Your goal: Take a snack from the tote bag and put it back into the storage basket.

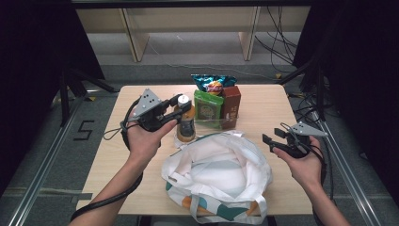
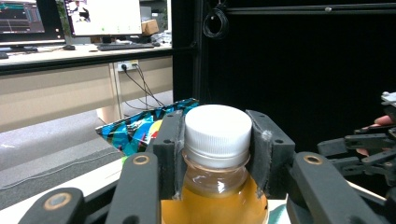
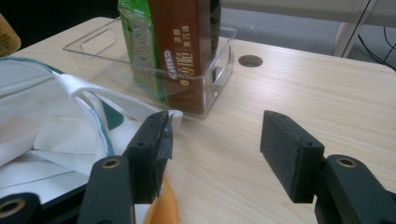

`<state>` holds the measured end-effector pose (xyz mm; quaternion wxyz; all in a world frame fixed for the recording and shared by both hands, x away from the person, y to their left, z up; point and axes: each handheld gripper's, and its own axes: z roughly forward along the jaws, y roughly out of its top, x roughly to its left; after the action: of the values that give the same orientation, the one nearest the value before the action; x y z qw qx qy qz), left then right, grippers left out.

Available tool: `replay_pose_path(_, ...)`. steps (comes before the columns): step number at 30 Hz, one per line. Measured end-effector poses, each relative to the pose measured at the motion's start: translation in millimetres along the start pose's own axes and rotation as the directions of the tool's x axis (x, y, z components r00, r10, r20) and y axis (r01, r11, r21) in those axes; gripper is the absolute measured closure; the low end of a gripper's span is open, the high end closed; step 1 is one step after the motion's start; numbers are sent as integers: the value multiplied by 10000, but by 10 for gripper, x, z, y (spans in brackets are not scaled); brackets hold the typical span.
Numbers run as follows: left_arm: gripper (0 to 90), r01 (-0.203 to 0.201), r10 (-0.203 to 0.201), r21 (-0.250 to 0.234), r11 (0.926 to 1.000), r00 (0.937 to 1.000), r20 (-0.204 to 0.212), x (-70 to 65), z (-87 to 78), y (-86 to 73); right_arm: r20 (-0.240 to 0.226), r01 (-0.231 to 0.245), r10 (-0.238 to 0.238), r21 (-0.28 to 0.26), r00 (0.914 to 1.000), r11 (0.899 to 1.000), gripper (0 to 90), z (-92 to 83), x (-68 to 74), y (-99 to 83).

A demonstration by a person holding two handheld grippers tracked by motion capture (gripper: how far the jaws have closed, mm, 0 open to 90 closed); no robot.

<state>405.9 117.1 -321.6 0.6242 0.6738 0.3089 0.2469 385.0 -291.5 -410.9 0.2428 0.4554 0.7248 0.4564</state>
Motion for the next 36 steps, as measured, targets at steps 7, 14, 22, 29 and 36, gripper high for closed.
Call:
replay_pose_path(7, 590, -12, 12, -25, 10000, 10000, -96, 81, 71, -21, -84, -265, 264, -129, 9996, 9996, 434, 15, 23, -5)
replay_pose_path(14, 590, -78, 77, -18, 10000, 9999, -118, 129, 136, -16, 31, -140, 140, -1, 9999, 9999, 434, -5, 4, 0)
replay_pose_path(22, 590, -58, 59, 23, 10000, 9996, -270, 210, 207, -38, 115, -33, 33, 29, 9999, 10000, 434, -8, -7, -4)
replay_pose_path(29, 590, 33, -27, 118, 9999, 9988, -486, 303, 274, -60, 110, -27, 26, 80, 9999, 10000, 434, -4, -11, -7)
replay_pose_path(36, 590, -82, 95, 208, 9998, 9979, -643, 364, 336, -67, -55, -342, 341, -10, 9994, 9994, 434, 2, -1, -16)
